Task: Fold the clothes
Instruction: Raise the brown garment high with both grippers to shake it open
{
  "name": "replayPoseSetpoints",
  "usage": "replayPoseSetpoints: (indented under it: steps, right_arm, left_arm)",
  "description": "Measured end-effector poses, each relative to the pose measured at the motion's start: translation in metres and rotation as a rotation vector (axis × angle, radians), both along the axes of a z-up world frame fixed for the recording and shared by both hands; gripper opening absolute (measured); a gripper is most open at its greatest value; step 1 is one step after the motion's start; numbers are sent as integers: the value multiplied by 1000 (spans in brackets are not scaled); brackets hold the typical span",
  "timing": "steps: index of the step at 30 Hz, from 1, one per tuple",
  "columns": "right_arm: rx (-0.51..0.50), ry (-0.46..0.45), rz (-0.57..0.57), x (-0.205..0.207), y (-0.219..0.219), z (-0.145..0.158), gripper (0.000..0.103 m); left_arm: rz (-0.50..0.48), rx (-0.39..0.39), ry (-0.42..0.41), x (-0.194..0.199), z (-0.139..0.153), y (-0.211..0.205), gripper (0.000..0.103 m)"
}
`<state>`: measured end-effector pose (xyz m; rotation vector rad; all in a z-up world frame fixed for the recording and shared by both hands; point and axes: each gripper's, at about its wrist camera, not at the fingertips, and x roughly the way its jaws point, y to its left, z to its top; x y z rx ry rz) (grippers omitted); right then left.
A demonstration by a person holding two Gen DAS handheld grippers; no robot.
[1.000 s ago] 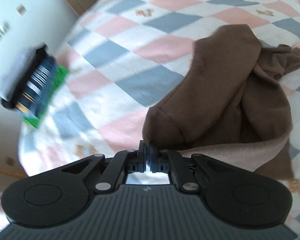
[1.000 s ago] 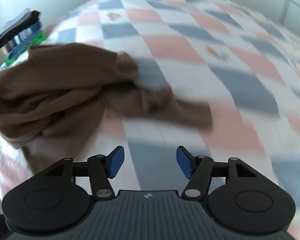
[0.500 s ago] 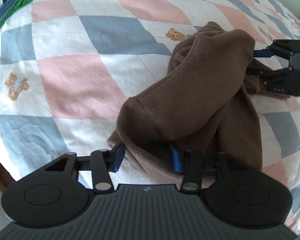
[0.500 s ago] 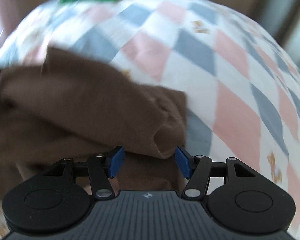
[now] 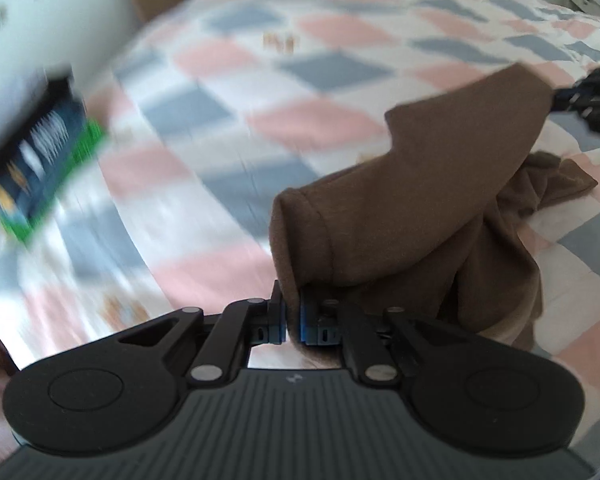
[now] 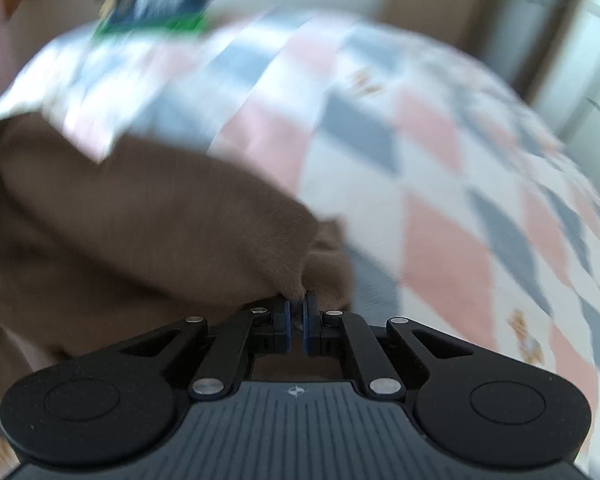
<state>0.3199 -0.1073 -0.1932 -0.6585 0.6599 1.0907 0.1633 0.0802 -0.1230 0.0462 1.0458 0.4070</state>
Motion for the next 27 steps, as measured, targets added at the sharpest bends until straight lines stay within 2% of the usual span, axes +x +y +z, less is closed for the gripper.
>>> replayPoseSetpoints:
  steps: [5,10,13,16,21,27]
  right_arm:
    - [203,-78,-142,-25,-39,72,3]
    - [319,-195,-197,-54,-62,136,3]
    - [359,-266,-231,-66,-76,172,3]
    - [376,-316,-273,-76,-85,203,3]
    - [376,-385,-387,-99,-97,245,3]
    - [385,-498,-572,-157,-107,288,3]
  left_arm:
    - [-88,130,-103,3,50,-5,4]
    - [-177,238,-223,5,103,-14,5]
    - [-234,268,-270,9,128,-20,5]
    - [-279,270,-299,15,148,-24,6]
    - [-366,211,-393,15,191,-23,6]
    - [-525,187,-529,-22,241,-4,6]
